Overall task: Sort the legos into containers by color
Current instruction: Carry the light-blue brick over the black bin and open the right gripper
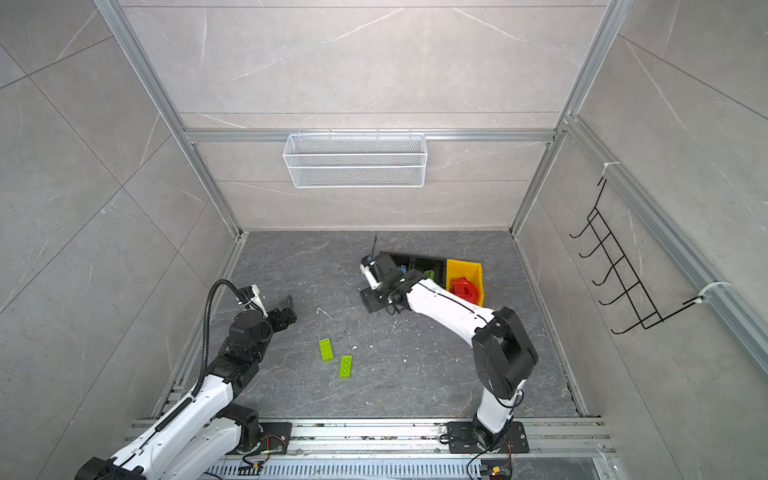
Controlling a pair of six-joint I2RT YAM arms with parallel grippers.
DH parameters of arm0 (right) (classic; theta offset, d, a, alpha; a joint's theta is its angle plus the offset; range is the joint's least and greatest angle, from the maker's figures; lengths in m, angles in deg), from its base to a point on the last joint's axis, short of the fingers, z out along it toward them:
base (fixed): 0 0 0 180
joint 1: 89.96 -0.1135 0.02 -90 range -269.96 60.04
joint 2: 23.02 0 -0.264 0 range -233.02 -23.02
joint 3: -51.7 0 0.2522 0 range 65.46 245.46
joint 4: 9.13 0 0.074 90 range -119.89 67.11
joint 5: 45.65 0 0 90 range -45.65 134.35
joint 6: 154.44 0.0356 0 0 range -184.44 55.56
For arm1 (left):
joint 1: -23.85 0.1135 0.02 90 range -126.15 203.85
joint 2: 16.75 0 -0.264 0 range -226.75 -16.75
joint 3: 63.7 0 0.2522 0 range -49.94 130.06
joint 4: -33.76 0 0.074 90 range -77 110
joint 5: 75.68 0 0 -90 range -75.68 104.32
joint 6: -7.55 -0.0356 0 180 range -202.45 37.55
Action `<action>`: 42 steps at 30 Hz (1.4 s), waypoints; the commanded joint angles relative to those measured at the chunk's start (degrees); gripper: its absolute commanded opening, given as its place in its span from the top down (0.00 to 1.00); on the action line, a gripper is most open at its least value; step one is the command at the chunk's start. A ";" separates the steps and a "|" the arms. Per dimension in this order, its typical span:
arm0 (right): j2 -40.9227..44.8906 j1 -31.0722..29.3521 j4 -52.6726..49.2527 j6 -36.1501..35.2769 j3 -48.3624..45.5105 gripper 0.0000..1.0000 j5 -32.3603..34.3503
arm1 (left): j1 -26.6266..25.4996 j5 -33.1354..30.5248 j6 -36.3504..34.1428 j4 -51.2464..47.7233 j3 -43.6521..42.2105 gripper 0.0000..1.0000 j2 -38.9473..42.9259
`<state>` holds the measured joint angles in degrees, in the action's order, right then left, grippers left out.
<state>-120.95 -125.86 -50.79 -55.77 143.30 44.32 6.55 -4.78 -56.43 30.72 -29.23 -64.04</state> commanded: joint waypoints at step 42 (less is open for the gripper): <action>10.39 -2.61 -3.59 12.86 -9.37 0.29 -1.36 | 0.34 3.02 -0.13 3.57 -0.48 0.00 1.06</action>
<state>-111.64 -120.86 -54.28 -48.97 138.21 43.27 6.64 0.49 -56.30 33.23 -29.73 -63.93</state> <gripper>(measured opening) 0.720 0.994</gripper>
